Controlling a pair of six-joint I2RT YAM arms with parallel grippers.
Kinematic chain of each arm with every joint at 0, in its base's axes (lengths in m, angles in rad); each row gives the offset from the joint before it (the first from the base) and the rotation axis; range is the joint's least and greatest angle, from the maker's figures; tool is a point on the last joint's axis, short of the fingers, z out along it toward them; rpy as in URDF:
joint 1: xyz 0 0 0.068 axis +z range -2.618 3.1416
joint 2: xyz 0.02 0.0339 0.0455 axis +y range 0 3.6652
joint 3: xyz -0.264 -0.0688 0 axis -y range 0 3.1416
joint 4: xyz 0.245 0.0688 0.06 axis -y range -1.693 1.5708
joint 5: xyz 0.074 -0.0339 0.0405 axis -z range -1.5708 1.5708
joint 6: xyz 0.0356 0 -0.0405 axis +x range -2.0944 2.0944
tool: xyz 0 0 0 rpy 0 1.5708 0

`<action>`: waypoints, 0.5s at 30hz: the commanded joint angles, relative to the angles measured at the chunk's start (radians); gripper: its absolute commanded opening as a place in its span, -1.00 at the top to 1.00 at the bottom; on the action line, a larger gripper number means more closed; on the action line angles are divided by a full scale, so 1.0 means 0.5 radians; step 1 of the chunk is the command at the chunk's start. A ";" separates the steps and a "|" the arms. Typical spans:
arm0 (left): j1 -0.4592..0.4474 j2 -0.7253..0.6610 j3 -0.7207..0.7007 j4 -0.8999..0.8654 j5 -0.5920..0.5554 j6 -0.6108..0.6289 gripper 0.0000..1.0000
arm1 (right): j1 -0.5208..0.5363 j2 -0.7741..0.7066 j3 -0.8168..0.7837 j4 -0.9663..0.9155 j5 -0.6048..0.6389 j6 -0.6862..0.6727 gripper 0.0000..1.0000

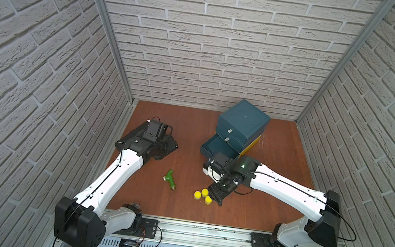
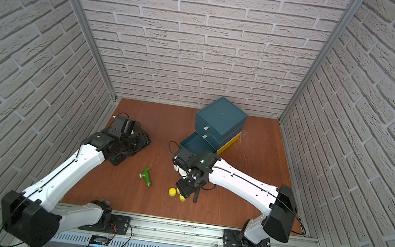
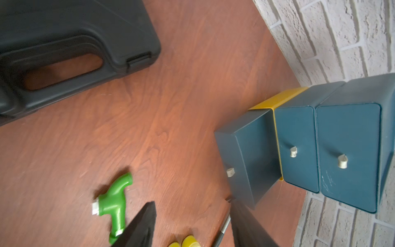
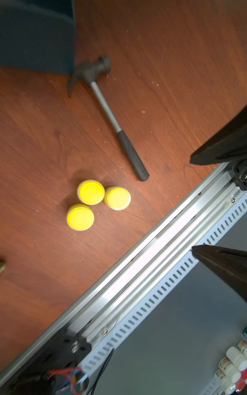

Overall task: Put the paint cans in the drawer according to color
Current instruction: Pick up the paint can at the center of the board.

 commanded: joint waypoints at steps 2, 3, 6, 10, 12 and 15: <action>0.028 -0.074 0.095 -0.165 -0.057 0.206 -0.31 | 0.016 0.117 -0.087 0.039 0.010 0.072 -0.34; 0.028 -0.084 0.111 -0.178 -0.057 0.242 -0.33 | 0.016 0.142 -0.104 0.058 0.007 0.086 -0.34; 0.033 -0.132 0.154 -0.210 -0.060 0.354 -0.35 | 0.014 0.194 -0.164 0.142 0.007 0.130 -0.36; 0.057 -0.197 0.201 -0.279 -0.067 0.448 -0.35 | 0.033 0.305 -0.186 0.221 -0.007 0.150 -0.36; 0.073 -0.222 0.208 -0.294 -0.053 0.468 -0.36 | 0.049 0.358 -0.175 0.257 -0.011 0.158 -0.35; 0.084 -0.258 0.223 -0.315 -0.048 0.486 -0.36 | 0.065 0.424 -0.155 0.308 -0.002 0.173 -0.35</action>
